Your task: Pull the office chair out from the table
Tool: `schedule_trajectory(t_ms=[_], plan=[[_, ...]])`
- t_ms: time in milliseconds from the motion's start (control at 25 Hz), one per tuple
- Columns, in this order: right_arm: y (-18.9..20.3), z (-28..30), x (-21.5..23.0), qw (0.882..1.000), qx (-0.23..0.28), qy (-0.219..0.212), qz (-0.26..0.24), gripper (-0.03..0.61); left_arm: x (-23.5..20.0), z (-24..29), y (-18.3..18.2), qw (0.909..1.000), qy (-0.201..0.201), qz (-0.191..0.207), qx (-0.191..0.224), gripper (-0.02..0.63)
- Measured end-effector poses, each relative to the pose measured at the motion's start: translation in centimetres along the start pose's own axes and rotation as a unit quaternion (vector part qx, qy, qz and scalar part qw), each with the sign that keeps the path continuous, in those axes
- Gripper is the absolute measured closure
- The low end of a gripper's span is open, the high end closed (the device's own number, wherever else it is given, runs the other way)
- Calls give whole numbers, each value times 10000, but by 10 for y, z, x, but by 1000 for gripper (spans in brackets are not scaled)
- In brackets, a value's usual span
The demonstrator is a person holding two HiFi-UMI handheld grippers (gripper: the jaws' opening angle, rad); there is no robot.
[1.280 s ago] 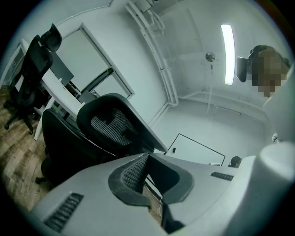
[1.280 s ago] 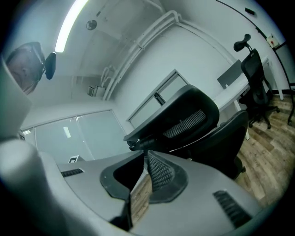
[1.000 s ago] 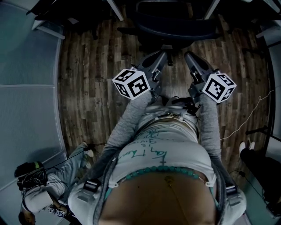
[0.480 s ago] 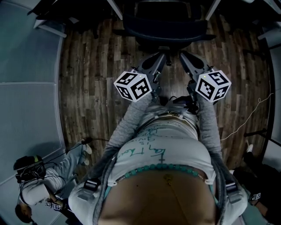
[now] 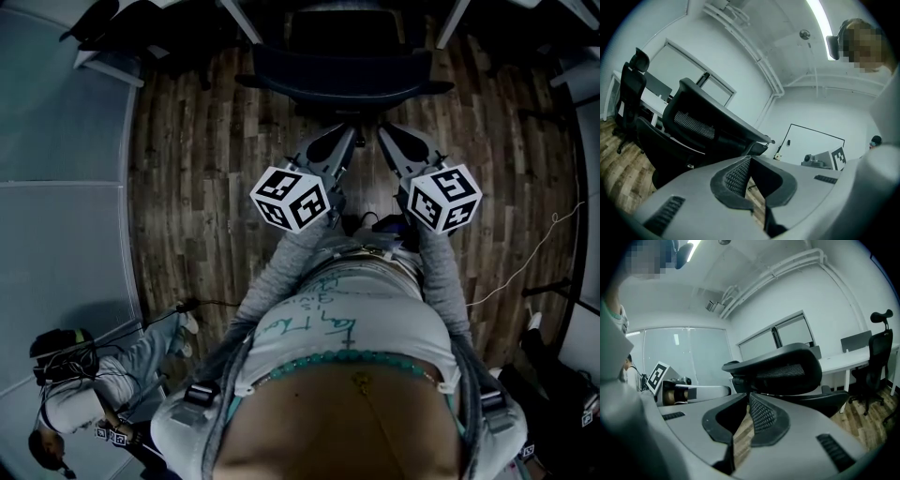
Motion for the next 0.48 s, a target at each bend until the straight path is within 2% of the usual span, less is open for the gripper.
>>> schedule_trajectory(t_ms=[240,480], plan=[[-5,-2,-4,9992,-219,11,-346,548,13,3,-3,9999,28,8,105,603],[-6,0,-11,9986,-268,-104,-449,548,20,-3,-7,9997,13,156,183,603]])
Point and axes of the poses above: the fingertips, and each gripper's own axes: z forward along the fingers, x to its right, y out of its underside, the point moved 10 cm from there along -z, backward along the fingers, and after that the axes turned 15 degrees about -y, right-handed, at the moved point
